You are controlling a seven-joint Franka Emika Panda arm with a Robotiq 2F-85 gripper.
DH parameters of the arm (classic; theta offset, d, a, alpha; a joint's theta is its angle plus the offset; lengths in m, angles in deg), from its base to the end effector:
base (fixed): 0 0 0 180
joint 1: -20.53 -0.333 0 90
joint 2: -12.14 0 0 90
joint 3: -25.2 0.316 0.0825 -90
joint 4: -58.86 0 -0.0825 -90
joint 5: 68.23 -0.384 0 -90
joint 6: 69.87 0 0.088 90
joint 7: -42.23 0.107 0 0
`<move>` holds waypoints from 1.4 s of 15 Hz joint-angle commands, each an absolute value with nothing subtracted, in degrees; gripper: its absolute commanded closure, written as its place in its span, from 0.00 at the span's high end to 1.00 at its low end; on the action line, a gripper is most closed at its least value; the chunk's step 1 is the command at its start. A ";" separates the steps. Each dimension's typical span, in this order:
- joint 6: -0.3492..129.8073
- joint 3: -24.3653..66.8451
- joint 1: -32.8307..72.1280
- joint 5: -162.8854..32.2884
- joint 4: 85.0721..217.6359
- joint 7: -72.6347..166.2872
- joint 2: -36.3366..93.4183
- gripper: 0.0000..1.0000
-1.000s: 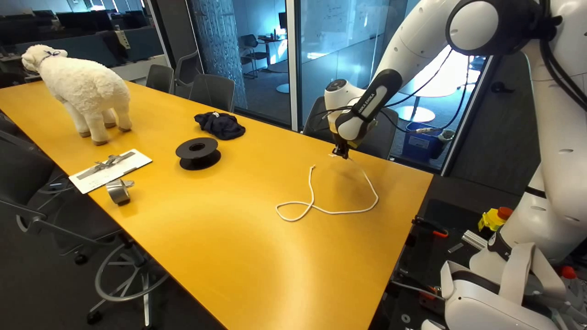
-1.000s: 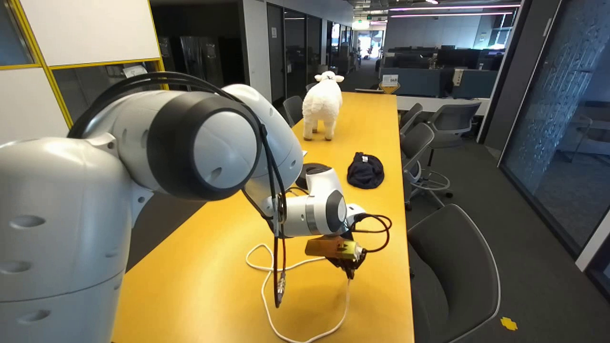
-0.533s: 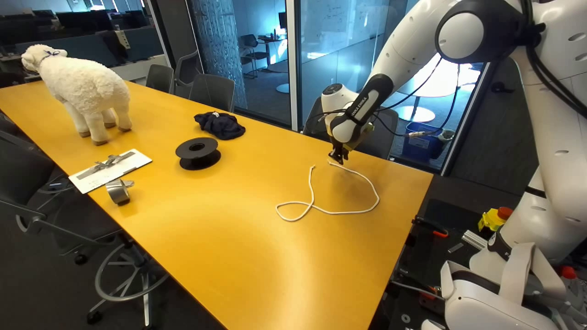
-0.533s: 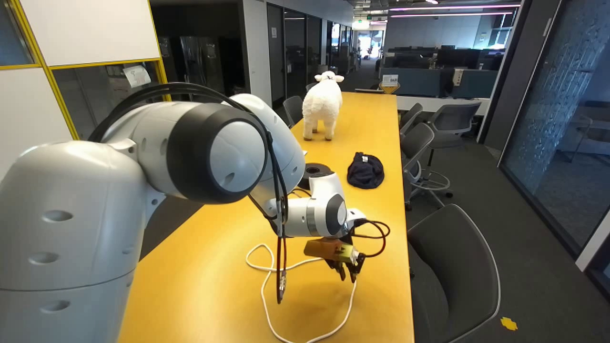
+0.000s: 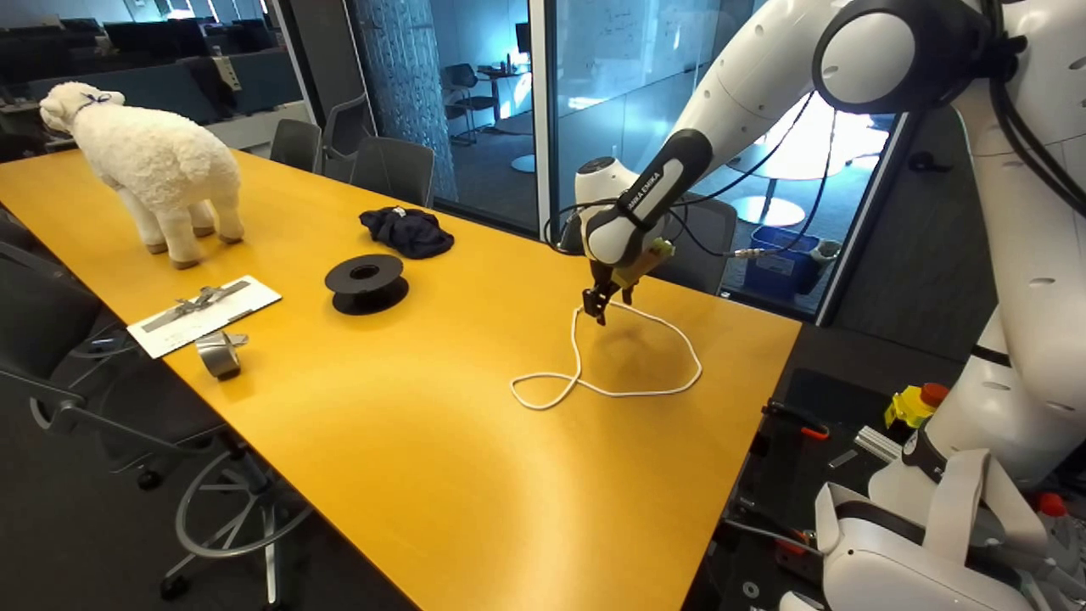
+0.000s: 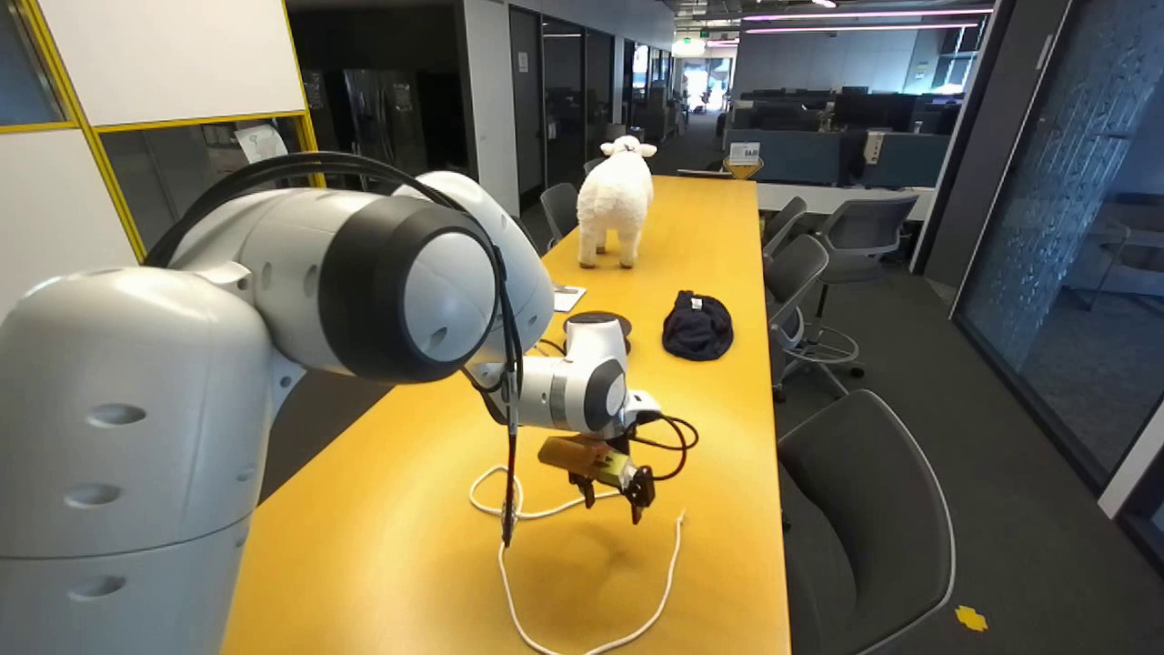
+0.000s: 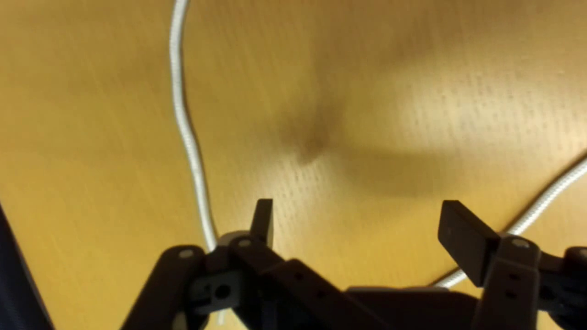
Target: Unfold the rope on the table
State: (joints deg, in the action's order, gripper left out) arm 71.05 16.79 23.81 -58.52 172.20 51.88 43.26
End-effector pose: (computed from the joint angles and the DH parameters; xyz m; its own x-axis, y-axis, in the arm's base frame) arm 0.5941 -0.1211 0.1874 0.9744 -0.2207 -0.0432 -0.2095 -0.9606 0.1827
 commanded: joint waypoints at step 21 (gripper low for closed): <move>70.39 14.62 21.28 -76.20 151.42 83.91 58.84 1.00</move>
State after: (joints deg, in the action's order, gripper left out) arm 70.56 15.19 21.25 -73.97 154.71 80.79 56.80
